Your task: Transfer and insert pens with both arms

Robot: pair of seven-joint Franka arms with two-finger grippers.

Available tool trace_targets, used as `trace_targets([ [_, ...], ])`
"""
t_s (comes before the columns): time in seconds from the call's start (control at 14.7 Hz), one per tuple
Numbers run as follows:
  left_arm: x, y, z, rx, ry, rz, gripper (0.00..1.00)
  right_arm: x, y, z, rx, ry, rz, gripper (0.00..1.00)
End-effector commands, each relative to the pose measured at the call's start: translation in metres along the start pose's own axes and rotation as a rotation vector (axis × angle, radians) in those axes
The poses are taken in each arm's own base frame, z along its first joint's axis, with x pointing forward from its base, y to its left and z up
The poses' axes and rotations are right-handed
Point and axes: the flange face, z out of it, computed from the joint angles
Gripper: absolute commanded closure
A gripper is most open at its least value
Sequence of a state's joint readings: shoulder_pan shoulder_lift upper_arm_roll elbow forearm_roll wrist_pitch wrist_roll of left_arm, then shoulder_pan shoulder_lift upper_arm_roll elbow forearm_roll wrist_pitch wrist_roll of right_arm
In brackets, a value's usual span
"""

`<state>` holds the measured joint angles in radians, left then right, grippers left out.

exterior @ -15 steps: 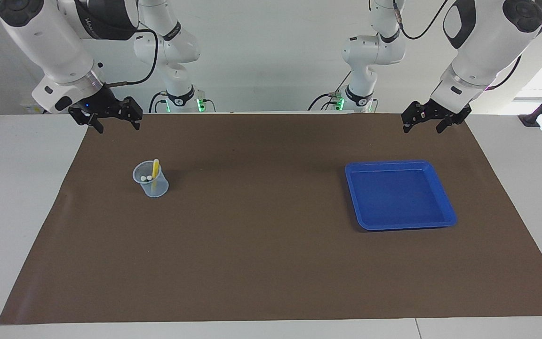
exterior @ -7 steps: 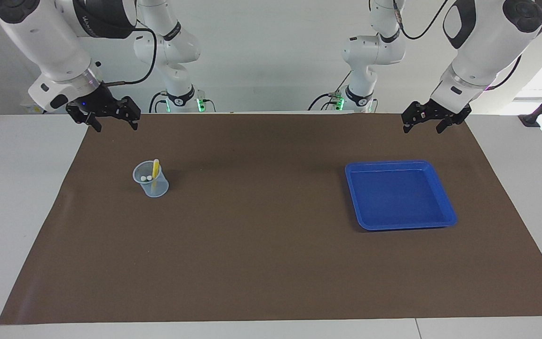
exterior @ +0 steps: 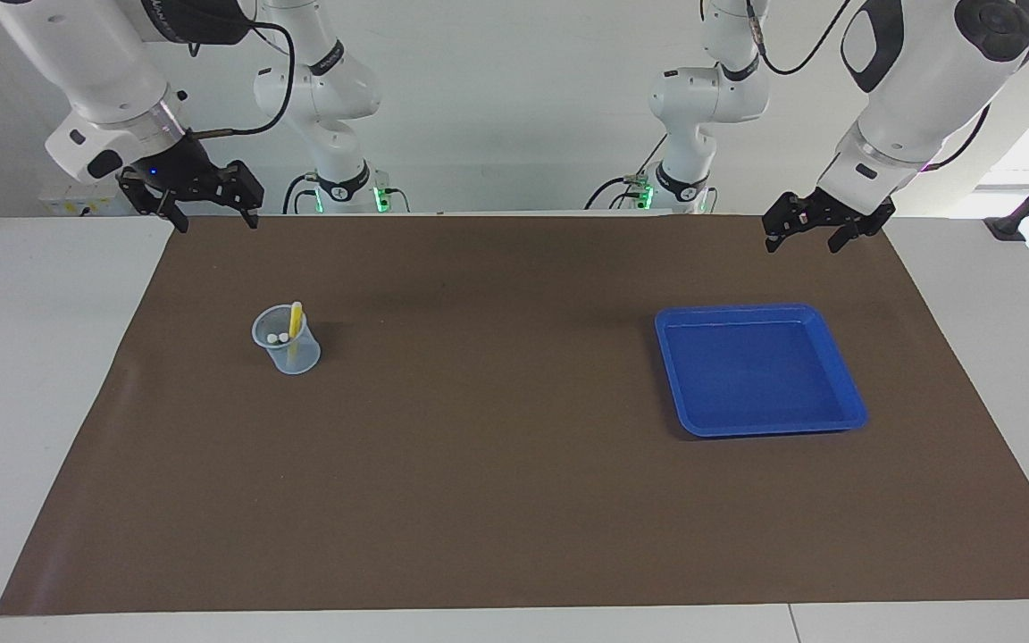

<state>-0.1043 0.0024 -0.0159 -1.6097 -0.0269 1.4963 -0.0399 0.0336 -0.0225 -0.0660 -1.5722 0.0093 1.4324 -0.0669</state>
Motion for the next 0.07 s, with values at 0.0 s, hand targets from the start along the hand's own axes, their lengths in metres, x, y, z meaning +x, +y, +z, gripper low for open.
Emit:
trace_targets([
  [0.0,-0.0048,-0.0018,-0.0059,-0.009,-0.004,-0.013,0.0,0.0004,-0.003,-0.0014,-0.011,0.012,0.01,0.0],
])
